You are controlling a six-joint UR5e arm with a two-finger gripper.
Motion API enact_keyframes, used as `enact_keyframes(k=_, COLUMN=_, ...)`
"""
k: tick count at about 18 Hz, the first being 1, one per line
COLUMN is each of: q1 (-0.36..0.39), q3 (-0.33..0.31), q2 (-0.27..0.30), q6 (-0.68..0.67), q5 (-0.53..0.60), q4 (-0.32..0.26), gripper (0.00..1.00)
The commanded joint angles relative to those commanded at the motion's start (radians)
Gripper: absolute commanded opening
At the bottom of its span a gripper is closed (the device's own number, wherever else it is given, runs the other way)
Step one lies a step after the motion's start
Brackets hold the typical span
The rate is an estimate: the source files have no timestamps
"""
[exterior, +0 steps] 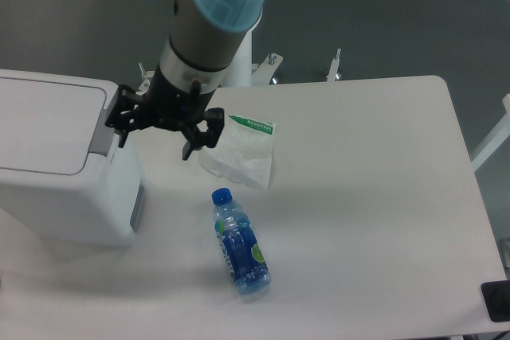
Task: Open the trash can
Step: 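Lower the gripper onto the trash can lid edge, then press the gripper on the lid to pop it open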
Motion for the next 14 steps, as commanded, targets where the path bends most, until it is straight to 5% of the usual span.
enact_keyframes(k=14, q1=0.000, q3=-0.074, q2=0.029, q6=0.002, q5=0.003, q4=0.069, gripper=1.00)
